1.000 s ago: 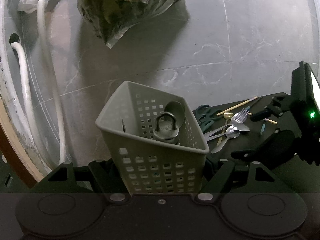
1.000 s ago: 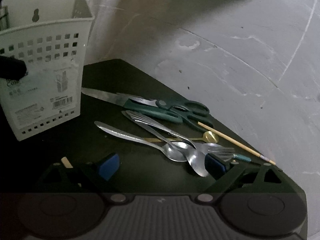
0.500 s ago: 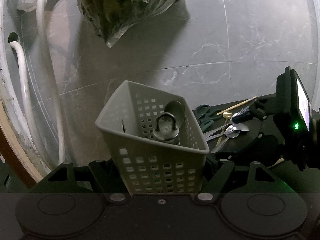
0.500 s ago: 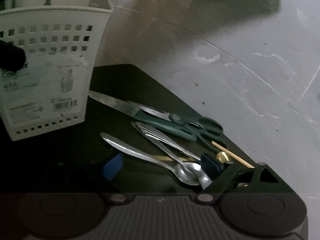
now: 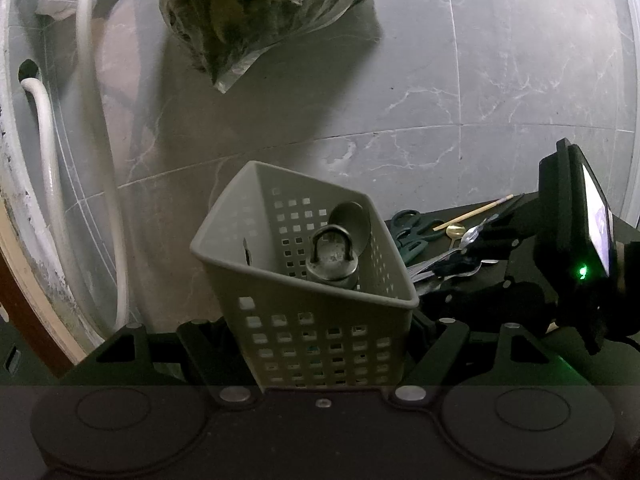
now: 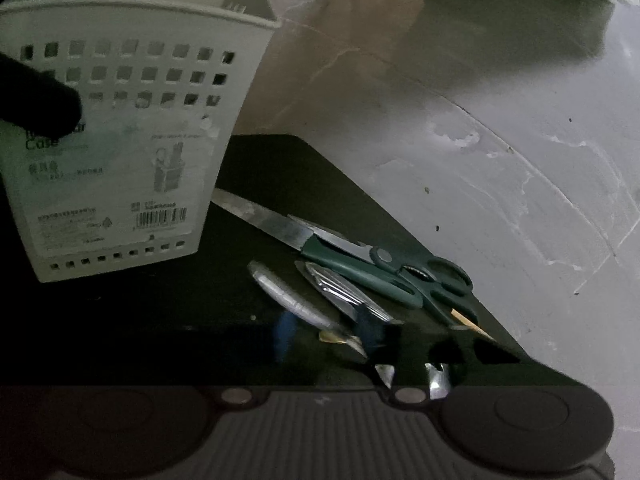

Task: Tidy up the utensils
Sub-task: 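Lift the silver spoon toward the caddy with the right tool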

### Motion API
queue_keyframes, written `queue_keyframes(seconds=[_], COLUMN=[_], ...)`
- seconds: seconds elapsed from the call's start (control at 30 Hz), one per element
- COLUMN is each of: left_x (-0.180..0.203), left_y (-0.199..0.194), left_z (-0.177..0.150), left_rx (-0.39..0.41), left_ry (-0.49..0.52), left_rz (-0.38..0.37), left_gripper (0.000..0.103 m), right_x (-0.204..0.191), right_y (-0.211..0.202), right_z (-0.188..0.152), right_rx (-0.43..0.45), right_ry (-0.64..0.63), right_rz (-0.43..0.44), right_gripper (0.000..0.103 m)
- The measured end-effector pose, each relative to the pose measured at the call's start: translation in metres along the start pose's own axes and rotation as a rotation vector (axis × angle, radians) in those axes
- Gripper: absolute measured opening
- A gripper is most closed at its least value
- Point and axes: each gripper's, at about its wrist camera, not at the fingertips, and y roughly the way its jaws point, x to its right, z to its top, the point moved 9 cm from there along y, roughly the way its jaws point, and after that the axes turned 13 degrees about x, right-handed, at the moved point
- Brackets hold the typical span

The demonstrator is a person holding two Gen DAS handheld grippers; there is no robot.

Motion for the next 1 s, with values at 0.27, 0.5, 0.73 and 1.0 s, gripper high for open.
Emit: queue_keyframes(seconds=[0.27,0.5,0.73,1.0], left_x=[-0.001,-0.001,-0.002,-0.001], left_y=[-0.001,-0.001,-0.001,-0.001], left_z=[0.000,-0.001,-0.001,-0.002], left_rx=[0.005,0.007,0.016,0.030], left_ry=[0.000,-0.002,0.000,0.002], left_rz=[0.000,-0.001,-0.015,-0.022], left_gripper=[0.078,0.078,0.078,0.078], right_x=[0.000,0.011,0.042,0.114], right_y=[-0.012,-0.032,-0.066,-0.127], right_z=[0.009,0.020,0.046,0.106], right_rx=[0.050,0.104,0.182,0.405], right_ry=[-0.039,-0.021,0.166,0.661], right_rz=[-0.020,-0.083,-0.123,-0.089], right_gripper=[0.007,0.001,0.001,0.001])
